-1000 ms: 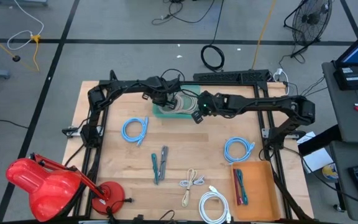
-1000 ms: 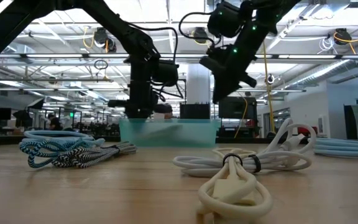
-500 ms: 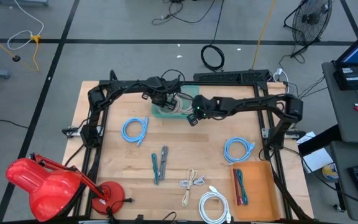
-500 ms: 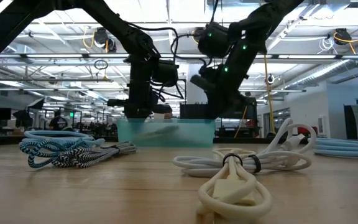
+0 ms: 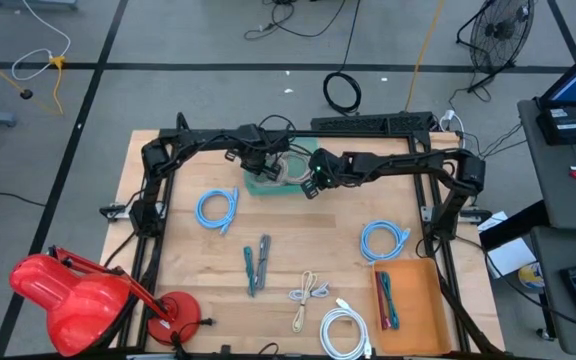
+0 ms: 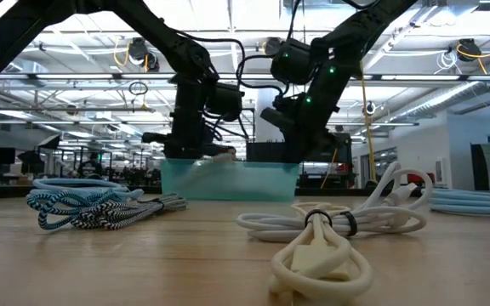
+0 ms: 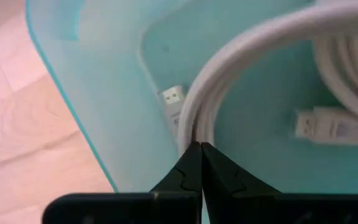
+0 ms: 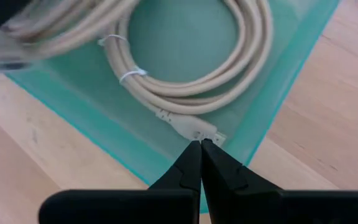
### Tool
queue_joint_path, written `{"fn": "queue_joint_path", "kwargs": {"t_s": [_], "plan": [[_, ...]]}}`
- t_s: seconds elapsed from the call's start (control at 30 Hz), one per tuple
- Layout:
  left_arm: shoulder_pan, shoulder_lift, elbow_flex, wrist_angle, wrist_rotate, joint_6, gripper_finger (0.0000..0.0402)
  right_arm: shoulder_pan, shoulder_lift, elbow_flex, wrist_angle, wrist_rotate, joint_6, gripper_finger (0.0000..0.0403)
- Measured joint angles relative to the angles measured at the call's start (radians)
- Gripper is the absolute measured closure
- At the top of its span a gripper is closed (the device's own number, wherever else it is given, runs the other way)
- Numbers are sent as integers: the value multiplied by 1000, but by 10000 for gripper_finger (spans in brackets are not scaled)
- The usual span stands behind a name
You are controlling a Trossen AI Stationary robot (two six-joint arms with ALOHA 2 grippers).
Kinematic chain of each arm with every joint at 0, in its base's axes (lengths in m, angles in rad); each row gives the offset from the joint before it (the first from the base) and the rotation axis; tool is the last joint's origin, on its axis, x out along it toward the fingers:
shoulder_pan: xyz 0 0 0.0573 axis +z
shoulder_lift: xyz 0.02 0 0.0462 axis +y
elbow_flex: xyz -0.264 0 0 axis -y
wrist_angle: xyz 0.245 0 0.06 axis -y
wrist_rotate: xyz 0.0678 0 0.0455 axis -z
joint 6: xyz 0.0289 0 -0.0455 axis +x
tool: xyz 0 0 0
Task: Pick & Place USB Port
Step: Put the brown display cable into the blue bin
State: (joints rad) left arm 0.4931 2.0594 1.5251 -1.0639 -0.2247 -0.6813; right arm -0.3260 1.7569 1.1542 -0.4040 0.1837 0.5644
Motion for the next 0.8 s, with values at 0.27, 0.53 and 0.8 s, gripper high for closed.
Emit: {"fn": "queue_joint_path", "kwargs": {"t_s": [0.27,0.53,0.8], "plan": [[1,-78,-1,100,-40,-5,401,0,2,-2,-31,24,-5,403],[-1,-82,-1,195,14,37,401,0,3,-2,-37,24,-4,403],[-35,-82,-1,344,78,74,401,0,3,3,-34,24,-1,403]]}}
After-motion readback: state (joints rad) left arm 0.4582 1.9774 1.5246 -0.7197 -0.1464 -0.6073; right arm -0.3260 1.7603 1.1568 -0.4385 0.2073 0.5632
